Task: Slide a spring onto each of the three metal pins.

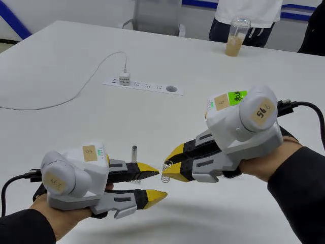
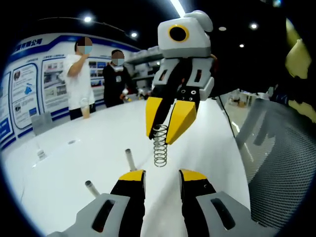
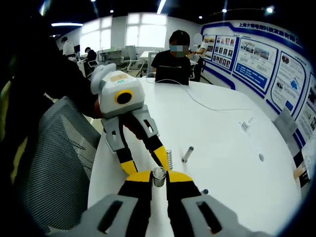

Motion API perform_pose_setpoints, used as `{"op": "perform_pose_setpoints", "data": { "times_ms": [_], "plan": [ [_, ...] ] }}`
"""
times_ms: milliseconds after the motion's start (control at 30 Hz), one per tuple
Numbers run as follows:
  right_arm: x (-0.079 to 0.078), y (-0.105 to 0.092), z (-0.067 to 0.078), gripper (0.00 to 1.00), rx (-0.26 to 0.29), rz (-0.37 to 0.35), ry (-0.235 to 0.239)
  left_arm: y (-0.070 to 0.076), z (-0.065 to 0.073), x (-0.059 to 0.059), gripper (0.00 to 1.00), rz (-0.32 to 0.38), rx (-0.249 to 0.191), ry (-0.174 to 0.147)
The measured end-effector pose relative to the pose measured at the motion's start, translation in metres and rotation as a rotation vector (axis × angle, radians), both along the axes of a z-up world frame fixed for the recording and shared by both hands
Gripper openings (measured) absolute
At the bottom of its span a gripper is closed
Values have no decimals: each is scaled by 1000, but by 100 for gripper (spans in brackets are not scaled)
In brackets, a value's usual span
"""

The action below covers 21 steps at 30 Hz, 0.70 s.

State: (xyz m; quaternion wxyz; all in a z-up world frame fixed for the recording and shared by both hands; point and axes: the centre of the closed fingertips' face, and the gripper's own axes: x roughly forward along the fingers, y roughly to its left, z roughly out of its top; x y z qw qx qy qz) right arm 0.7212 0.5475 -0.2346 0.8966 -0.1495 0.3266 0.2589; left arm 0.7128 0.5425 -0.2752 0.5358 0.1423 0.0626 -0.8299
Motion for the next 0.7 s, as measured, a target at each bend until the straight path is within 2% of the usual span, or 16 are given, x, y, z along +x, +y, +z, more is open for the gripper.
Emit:
{"op": "perform_pose_setpoints", "data": {
  "times_ms": [500,700],
  "plan": [
    [4,-29,7,12,-9,-71,-26,5,-2,11,34,46,5,19],
    [8,-46,10,12,-9,-123,-38,8,-3,17,35,68,10,31]
  ]
}}
